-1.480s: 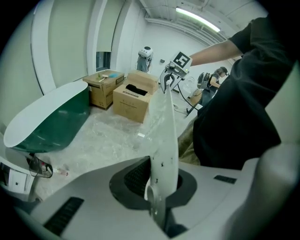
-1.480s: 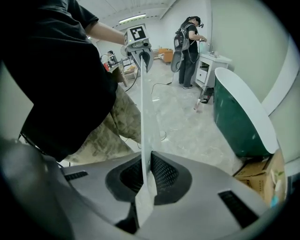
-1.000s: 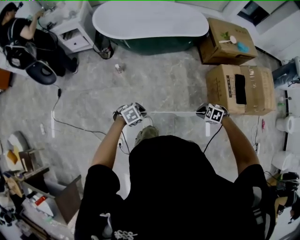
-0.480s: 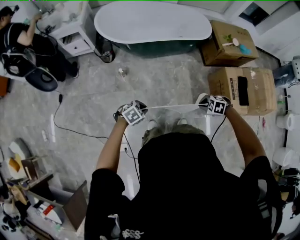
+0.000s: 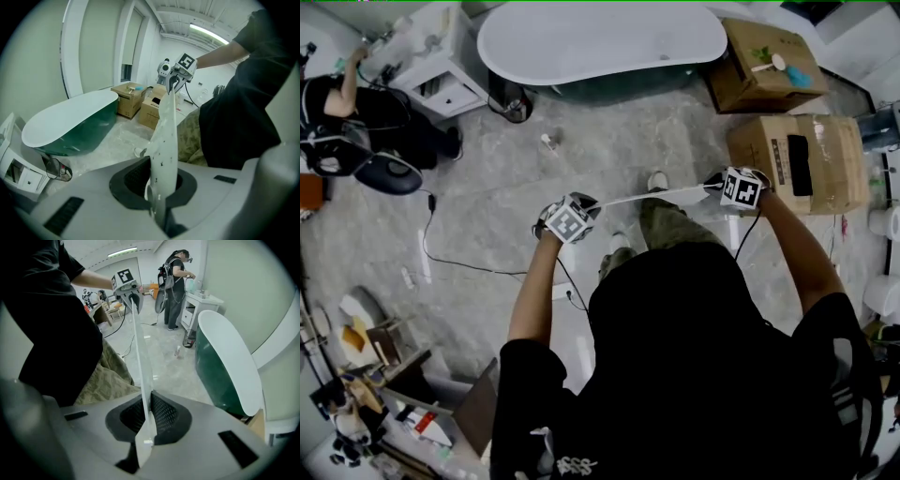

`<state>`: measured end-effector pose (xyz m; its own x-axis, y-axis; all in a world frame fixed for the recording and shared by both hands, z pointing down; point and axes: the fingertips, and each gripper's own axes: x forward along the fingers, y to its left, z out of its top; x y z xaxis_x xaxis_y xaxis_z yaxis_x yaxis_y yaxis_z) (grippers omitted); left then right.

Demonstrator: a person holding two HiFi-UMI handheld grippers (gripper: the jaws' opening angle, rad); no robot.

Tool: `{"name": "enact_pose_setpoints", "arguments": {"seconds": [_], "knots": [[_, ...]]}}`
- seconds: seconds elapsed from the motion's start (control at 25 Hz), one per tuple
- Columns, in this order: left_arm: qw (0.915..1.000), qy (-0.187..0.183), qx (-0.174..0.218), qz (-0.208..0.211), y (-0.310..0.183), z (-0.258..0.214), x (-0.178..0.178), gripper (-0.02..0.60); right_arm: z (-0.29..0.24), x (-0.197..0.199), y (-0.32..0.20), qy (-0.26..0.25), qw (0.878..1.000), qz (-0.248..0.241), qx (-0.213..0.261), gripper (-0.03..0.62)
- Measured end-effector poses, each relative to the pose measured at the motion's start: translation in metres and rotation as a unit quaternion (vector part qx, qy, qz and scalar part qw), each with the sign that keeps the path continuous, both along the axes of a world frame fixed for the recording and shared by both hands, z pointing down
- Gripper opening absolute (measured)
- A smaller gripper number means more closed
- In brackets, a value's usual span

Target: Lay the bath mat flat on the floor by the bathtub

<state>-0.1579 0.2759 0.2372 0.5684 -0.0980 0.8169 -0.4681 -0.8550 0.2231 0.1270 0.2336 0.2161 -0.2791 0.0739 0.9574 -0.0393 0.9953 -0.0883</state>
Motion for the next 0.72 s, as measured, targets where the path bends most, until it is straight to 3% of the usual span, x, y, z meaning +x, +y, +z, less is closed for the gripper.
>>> {"name": "enact_pose_setpoints", "arguments": {"seconds": [0.2, 0.48, 0.72], "knots": [[0.9994, -0.016, -0.021, -0.022, -0.054, 0.007, 0.01, 0.026, 0.009, 0.012, -0.06, -0.032, 0.999, 0.004, -0.006, 0.029], [0.9964, 0.003, -0.068, -0.051, -0.129, 0.025, 0.049, 0.026, 0.025, 0.05, -0.139, -0.05, 0.998, 0.006, -0.027, 0.029], [0.9934, -0.007, -0.104, -0.047, -0.176, 0.039, 0.073, 0.026, 0.046, 0.075, -0.189, -0.057, 0.998, 0.004, -0.034, 0.029]]}}
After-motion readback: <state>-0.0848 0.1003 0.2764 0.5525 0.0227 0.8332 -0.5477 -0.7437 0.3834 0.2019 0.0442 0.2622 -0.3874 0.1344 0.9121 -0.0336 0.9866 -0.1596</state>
